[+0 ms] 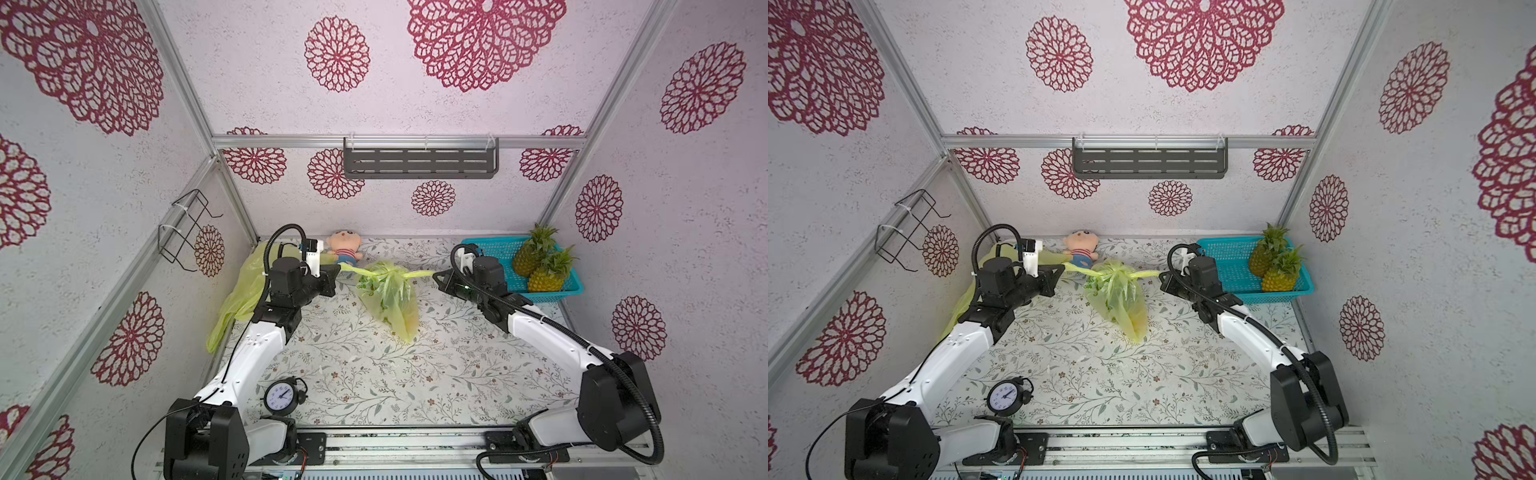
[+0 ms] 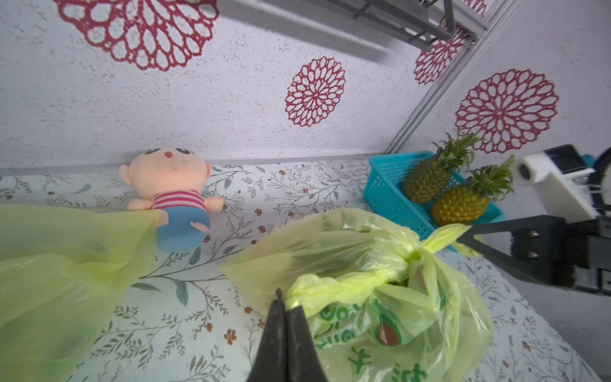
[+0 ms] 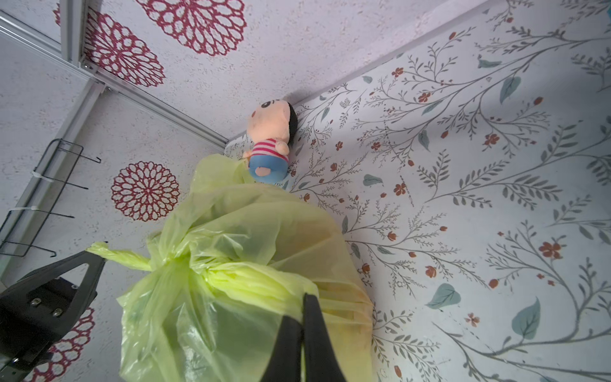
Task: Place the pineapple into a plastic bag & tie a knot
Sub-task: Tie the plastic bag at the center of the board, then pick up the plastic bag at the center of the board.
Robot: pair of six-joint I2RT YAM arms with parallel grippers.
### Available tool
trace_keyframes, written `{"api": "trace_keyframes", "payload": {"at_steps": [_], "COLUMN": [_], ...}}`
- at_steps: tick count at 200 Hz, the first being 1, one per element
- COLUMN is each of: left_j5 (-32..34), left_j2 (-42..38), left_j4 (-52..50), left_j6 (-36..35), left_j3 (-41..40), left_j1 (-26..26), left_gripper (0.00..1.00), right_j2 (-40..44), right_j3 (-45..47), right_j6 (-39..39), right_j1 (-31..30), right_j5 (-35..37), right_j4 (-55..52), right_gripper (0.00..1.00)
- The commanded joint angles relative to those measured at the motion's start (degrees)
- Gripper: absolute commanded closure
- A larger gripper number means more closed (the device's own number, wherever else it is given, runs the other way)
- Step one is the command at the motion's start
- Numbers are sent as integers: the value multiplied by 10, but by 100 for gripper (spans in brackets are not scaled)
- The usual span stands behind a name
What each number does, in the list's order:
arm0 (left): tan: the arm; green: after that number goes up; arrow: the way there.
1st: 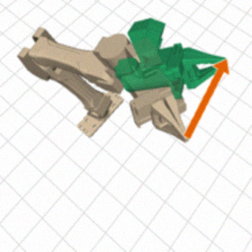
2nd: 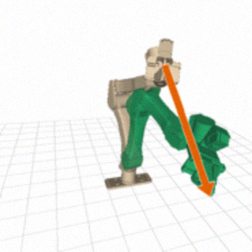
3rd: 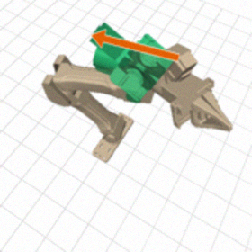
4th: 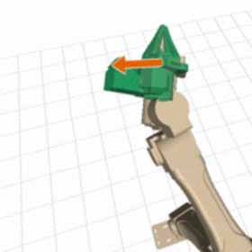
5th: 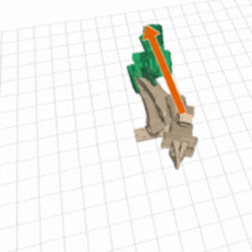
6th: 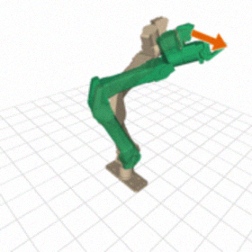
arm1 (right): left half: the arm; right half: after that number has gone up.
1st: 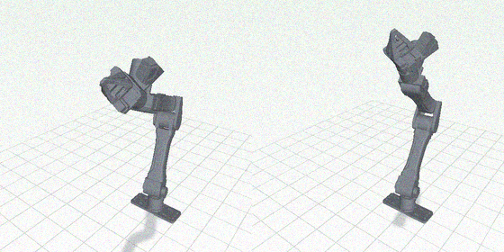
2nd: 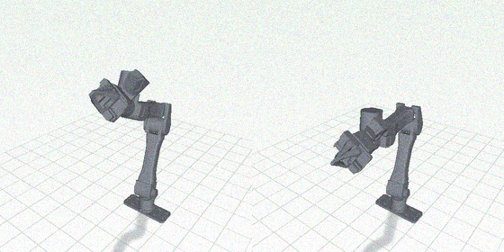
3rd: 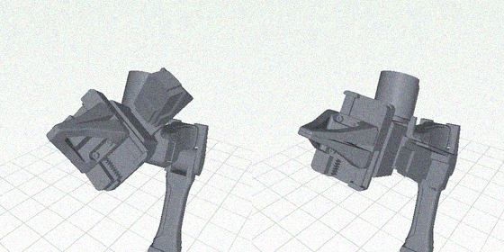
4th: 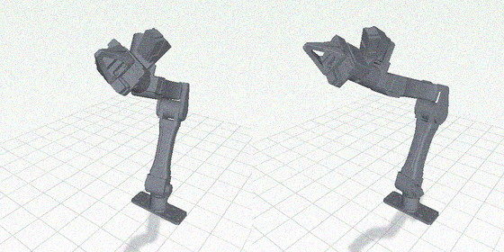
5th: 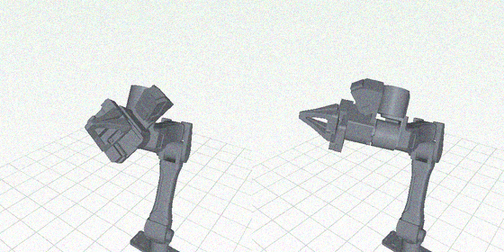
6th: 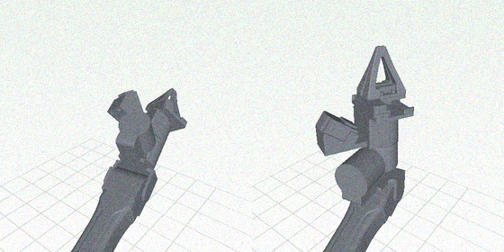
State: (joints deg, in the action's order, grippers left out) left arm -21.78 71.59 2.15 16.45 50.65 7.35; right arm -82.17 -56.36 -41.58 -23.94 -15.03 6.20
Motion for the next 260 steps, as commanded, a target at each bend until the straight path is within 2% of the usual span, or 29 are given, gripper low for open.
{"api": "trace_keyframes", "payload": {"at_steps": [1,25,59,70,92,112,133,173,193,209,229,260], "left_j5": [-41,-76,-117,-127,-137,-118,-129,-144,-156,-167,-156,-73], "left_j2": [-7,-21,-56,-61,-49,-12,38,106,125,129,101,45], "left_j4": [31,67,89,119,186,201,209,265,283,281,259,140], "left_j6": [24,43,54,75,139,198,240,286,293,285,252,160], "left_j3": [-19,-51,-73,-81,-86,-67,-40,-16,-7,2,5,39], "left_j1": [-24,-24,-24,-23,-18,-10,1,20,31,41,50,50], "left_gripper": [92,71,30,20,12,10,9,20,33,58,100,100], "right_j2": [-18,-31,-36,-38,-42,-46,-49,-48,-47,-47,-41,-21], "right_j3": [-13,-11,-10,-12,-16,-19,-21,-20,-20,-21,-33,-69], "right_j6": [9,6,5,4,3,3,2,0,-1,-2,9,40], "right_j1": [5,-1,-2,-4,-6,-8,-10,-12,-12,-12,-11,-3], "right_j5": [0,12,13,11,6,5,5,6,5,3,12,42], "right_j4": [1,-9,-9,-6,-2,-1,-1,0,2,3,-11,-42], "right_gripper": [100,100,100,100,100,100,100,100,100,100,100,100]}}
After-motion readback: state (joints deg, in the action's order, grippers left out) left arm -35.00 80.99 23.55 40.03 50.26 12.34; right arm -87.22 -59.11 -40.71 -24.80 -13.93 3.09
